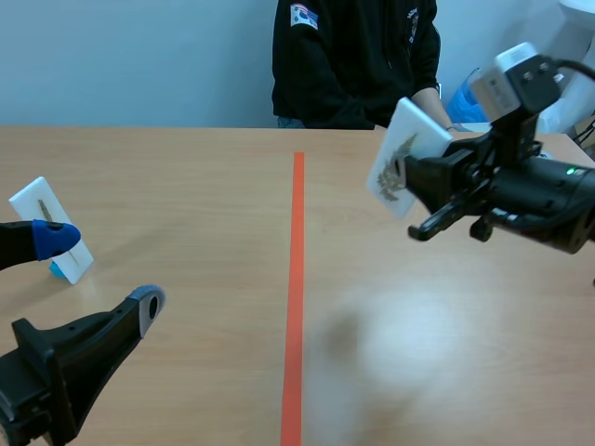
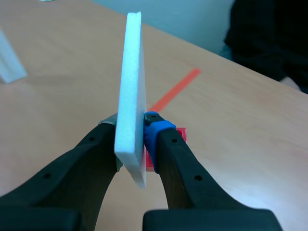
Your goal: Sort the leaf by its shape. The table is split by an orange tape line. A compound leaf with several leaflets goes to the left side, a simple leaf with one blade goes to the right side. Return to the home posture when a red brick is placed on the table.
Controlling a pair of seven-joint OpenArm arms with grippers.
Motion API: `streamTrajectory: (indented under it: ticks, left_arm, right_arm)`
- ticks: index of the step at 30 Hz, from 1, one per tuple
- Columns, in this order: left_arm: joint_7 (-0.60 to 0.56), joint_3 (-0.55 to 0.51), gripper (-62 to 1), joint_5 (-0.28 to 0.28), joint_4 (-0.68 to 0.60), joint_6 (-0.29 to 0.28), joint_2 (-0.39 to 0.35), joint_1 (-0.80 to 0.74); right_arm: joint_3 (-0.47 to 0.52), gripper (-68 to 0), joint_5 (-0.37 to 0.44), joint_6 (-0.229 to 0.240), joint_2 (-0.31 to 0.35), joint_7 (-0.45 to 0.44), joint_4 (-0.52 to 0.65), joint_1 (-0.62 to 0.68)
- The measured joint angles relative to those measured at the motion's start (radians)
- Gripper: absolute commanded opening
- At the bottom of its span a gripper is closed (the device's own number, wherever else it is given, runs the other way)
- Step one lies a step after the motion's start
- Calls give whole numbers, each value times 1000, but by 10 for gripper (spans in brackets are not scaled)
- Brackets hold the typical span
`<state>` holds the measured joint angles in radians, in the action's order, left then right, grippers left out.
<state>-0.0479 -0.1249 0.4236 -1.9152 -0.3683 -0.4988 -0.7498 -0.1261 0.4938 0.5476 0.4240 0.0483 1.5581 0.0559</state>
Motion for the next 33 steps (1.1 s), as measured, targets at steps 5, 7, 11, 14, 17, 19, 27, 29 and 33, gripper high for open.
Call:
streamTrajectory:
  ticks: [5,7,11,14,17,19,27,29,33]
  left_arm:
    - [6,0,14,0,0,0,0,0]
    - [6,0,14,0,0,0,0,0]
    - [6,0,14,0,0,0,0,0]
    - [7,0,14,0,0,0,0,0]
    - [7,0,14,0,0,0,0,0]
    - [7,0,14,0,0,0,0,0]
    - [7,0,14,0,0,0,0,0]
    - [7,0,14,0,0,0,0,0]
    - [7,0,14,0,0,0,0,0]
  right_arm:
    - [164,-660,76,-1,-1,93,0,0]
    - [223,-660,76,-15,-2,119,0,0]
    - [291,-660,76,-100,-2,114,-17,-4]
    - [294,-660,76,-125,5,74,-85,-14]
    - [285,-660,76,-122,15,60,-209,-46]
    - [282,-660,75,-122,17,37,-301,-78]
    - [271,-660,67,-136,17,-64,-612,-215]
    - [243,-660,24,-148,18,-97,-668,-245]
    - [158,-660,-39,-225,16,-175,-760,-278]
